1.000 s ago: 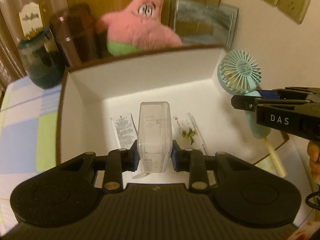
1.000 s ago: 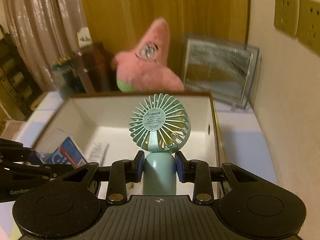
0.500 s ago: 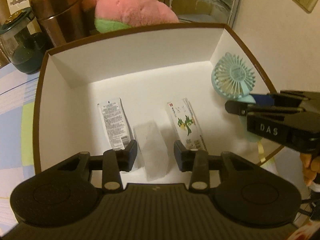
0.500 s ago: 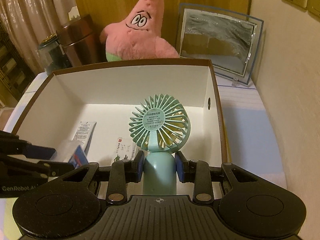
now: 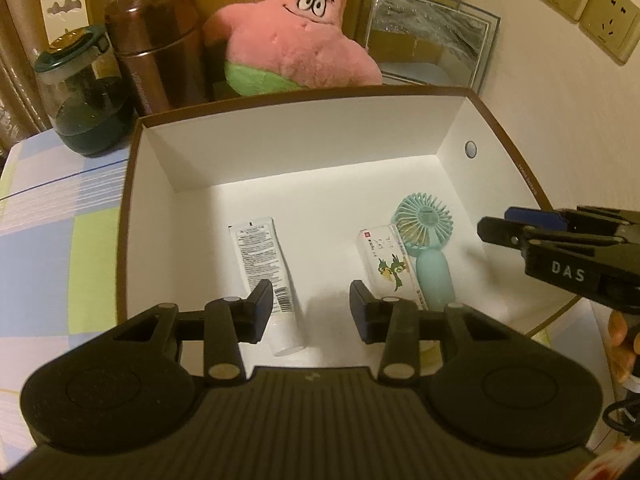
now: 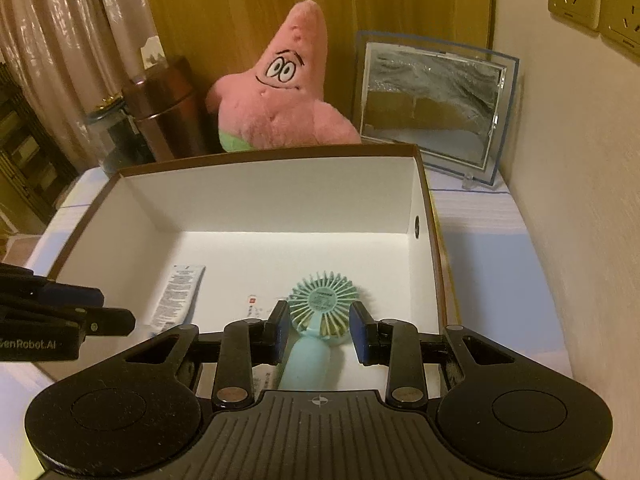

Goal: Organize rigid objects
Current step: 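Release the clear case with the left tool while the right tool lowers and releases the fan inside, then withdraw both open tools up from the brown box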

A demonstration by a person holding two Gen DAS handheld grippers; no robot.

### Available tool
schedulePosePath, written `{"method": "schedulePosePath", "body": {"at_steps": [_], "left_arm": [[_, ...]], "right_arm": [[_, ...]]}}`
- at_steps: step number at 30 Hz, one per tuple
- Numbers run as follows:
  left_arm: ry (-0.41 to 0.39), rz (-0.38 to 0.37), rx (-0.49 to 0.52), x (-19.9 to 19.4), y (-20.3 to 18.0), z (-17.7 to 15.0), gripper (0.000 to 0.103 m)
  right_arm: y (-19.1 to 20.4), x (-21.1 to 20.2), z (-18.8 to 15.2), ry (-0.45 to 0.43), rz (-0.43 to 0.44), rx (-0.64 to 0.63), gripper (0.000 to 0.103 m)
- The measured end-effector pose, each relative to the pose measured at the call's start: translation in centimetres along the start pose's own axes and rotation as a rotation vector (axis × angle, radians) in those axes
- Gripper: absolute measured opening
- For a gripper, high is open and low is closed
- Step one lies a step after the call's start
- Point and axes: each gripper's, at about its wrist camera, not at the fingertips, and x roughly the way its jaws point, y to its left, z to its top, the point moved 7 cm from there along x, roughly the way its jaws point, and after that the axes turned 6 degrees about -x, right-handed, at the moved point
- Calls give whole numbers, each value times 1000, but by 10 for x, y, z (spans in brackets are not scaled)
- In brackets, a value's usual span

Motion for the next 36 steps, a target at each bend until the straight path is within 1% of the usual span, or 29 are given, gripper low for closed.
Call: {"method": "schedulePosePath", "body": {"at_steps": [8,16,20,27,30,36], "left_arm": [[-33,0,-17,-20,10,-7,40],[-85,-15,-38,-51,21,-20,40],[-114,-24,-43,-68,27,-27,40],[-160,-32,-53,-100,41,-47,40],[-168,-36,-57,-110,47,-58,40],[-178,-29,-54,-128,55,-85,40]], "right_arm": [[8,-22,-12,-12,35,28,35],[23,-50,-24,-37,56,46,37],[33,-65,-31,-53,67,56,42],[49,-93,-50,-83,62,74,58],[56,-102,-61,-78,63,80,61],[70,-113,-86,-55,59,80,62]]}}
